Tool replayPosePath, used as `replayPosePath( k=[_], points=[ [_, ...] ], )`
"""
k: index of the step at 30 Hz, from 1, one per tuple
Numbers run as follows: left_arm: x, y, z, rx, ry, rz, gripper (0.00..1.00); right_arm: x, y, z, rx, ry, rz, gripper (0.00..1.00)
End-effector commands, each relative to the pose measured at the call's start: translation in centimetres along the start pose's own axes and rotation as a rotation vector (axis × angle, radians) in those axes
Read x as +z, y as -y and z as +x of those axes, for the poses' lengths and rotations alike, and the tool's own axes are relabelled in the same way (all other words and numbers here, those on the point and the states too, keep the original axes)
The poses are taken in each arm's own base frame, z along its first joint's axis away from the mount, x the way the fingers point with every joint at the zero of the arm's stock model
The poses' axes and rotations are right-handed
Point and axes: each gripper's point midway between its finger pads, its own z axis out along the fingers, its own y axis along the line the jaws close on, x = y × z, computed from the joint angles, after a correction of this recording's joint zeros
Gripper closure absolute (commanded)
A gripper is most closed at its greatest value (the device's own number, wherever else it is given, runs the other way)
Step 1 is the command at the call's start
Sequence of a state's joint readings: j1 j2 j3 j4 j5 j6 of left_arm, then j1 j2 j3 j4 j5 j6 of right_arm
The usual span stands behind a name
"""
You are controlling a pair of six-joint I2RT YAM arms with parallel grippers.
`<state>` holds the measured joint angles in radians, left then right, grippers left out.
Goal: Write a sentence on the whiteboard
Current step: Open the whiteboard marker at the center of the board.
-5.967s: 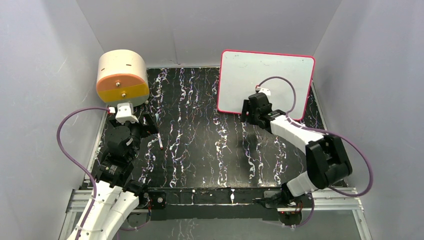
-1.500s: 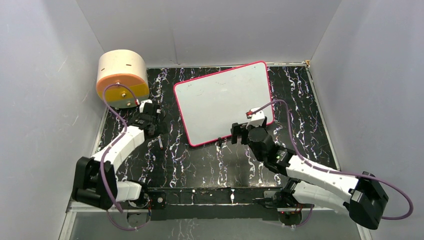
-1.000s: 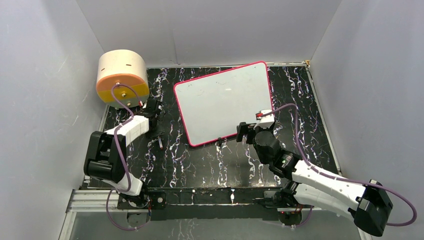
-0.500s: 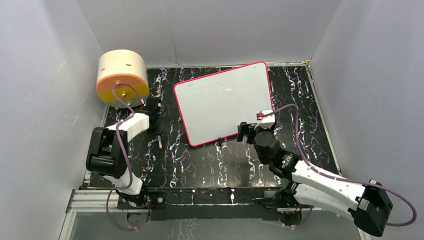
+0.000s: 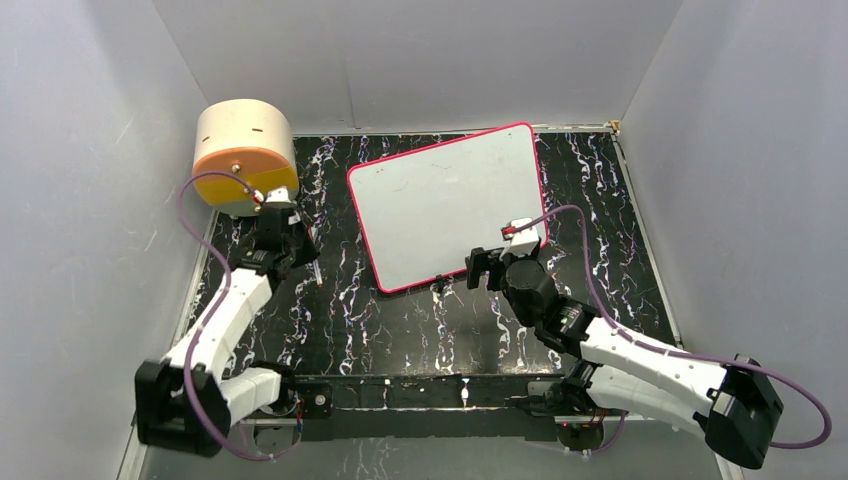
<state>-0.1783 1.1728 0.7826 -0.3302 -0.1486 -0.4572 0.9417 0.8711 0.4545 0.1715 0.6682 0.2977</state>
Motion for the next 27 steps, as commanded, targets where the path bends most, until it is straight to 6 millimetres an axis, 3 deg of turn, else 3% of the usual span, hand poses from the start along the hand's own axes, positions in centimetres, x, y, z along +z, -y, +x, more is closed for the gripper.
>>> replayPosePath(
  k=[1,15,27],
  points=[
    [-3.8,2.3,-2.4,-0.058,0.161,0.181,1.0,-1.0,-2.9,-4.6,0.051,0.083,-0.148,0.01],
    [-12.9,9.5,-6.9,-0.277,0.404,0.699,1.0,-3.4,-8.4,-8.8,0.093,0.239,-0.485,0.01],
    [-17.1,13.5,-8.7,-0.384,0.524,0.978,1.0,-4.4,-12.5,-12.1,0.207,0.433,-0.7,0.01]
  ],
)
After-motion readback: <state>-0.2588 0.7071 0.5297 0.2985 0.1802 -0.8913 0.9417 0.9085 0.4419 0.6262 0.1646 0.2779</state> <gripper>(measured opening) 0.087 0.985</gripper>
